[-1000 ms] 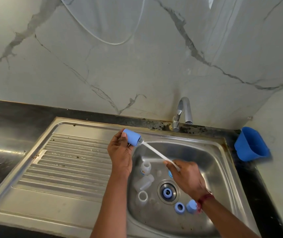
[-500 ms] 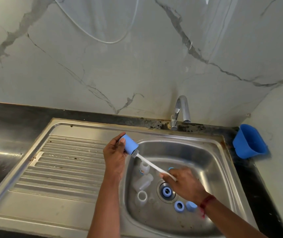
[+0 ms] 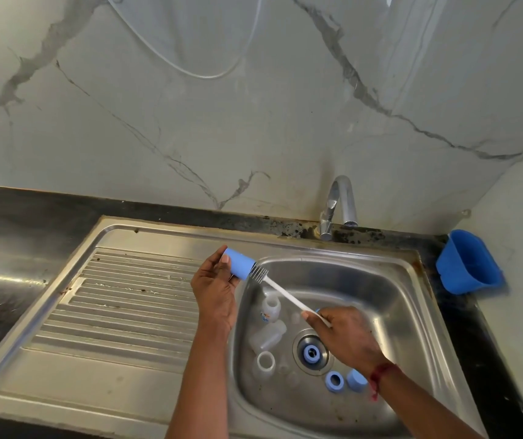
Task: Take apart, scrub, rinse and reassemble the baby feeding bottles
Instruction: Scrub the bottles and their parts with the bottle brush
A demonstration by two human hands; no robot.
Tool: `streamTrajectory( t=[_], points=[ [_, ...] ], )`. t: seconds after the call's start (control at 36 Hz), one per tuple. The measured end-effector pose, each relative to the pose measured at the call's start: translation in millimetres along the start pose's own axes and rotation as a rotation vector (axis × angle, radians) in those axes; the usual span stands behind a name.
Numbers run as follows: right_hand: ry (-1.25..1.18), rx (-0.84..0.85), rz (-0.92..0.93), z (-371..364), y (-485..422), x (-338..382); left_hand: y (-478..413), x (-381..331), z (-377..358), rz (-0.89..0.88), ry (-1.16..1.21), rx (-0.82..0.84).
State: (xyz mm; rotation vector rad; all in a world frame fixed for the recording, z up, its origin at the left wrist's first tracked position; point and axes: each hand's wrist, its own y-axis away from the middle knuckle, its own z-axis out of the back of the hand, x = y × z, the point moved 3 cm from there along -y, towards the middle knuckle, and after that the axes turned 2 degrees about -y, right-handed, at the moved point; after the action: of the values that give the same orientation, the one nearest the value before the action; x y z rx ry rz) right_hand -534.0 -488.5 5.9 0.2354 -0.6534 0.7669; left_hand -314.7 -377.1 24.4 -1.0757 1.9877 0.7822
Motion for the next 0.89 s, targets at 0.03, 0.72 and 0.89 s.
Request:
streamTrajectory(
  t=[0.03,0.72,0.89],
  points=[
    [-0.008,0.03,-0.001,-1.4,-0.2,1.2,0.1,0.9,1.4,0.0,0.002,-0.008],
    [-0.164,0.112,-0.077,-10.2,10.1,-5.3,0.5,3.7,5.3,0.029,0.049,-0.026],
    [-0.183,0.169,-0.064,-10.4,17.1,-0.7,-3.9,4.9,12.6,0.021,0.089,-0.04]
  ],
)
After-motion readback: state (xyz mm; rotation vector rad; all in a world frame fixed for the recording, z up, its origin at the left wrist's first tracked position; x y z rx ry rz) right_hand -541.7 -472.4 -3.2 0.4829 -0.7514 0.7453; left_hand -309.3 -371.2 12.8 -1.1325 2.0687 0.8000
